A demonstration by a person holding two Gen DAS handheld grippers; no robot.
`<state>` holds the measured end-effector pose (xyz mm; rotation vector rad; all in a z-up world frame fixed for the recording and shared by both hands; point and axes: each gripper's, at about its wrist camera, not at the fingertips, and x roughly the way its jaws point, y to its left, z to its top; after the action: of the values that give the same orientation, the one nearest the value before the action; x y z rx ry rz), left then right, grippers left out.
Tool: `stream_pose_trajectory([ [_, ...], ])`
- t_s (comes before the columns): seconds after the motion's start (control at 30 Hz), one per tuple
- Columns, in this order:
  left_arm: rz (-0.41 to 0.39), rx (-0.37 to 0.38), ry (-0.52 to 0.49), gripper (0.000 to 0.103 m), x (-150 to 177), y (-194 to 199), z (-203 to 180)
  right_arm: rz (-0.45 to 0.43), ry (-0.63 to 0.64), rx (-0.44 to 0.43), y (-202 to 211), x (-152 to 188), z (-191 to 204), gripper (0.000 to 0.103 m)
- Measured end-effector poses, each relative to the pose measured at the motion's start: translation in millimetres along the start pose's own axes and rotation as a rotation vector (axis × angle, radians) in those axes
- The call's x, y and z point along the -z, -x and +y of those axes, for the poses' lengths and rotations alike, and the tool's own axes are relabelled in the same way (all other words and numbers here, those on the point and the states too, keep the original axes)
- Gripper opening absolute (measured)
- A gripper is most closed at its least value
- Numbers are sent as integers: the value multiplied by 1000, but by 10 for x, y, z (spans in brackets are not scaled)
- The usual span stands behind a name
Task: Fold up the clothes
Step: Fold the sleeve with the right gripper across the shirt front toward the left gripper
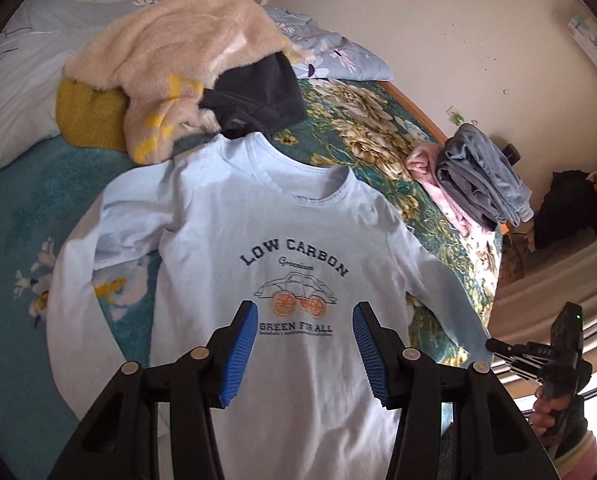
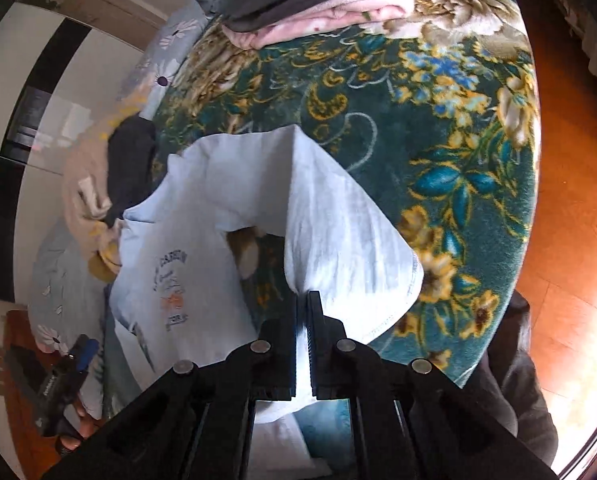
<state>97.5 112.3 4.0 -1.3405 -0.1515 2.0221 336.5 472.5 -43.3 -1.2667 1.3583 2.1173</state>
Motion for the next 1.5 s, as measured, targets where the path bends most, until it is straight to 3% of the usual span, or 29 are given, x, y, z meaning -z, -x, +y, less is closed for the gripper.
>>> stream_pose_trajectory([
  [0.1, 42, 85, -99, 56, 94, -50, -279, 15, 48, -50, -40, -19, 295, 4],
  [0.2, 78, 158, -234, 63, 263, -153, -672, 31, 118, -41, -131, -14, 620, 4],
  [0.3, 114, 214, -395, 66, 482, -280, -1117, 49, 120, -29, -129, 2, 636, 4],
  [0.37, 149, 223, -479, 67, 637, -423, -1367, 55, 96, -33, -155, -30, 618, 4],
  [0.5, 228, 241, -538, 67, 911, -675, -1671, 62, 55, -46, -194, -63, 604, 4],
  [0.63, 235, 191, -577, 67, 1088, -833, -1804, 71, 40, -54, -204, -50, 605, 4],
  [0.8, 205, 96, -567, 64, 1088, -947, -1746, 85, 32, -67, -236, -11, 624, 4],
  [0.83, 200, 87, -549, 57, 1059, -954, -1700, 87, 34, -68, -240, -5, 631, 4],
  [0.93, 185, 83, -493, 10, 954, -921, -1545, 90, 38, -69, -250, 5, 645, 5],
  [0.97, 180, 87, -473, 5, 915, -896, -1489, 91, 38, -68, -257, 6, 645, 5],
  [1.03, 176, 116, -424, 4, 825, -830, -1375, 97, 38, -66, -276, 11, 647, 5],
  [1.13, 168, 231, -340, 4, 652, -653, -1222, 113, 56, -72, -316, 29, 675, 7],
  [1.23, 160, 273, -306, 4, 486, -552, -1120, 130, 64, -91, -352, 39, 706, 8],
  [1.33, 166, 270, -291, 4, 283, -546, -1016, 115, 60, -98, -320, 39, 697, 39],
  [1.5, 189, 289, -262, 4, -228, -476, -826, 77, 23, -94, -203, 49, 507, 42],
])
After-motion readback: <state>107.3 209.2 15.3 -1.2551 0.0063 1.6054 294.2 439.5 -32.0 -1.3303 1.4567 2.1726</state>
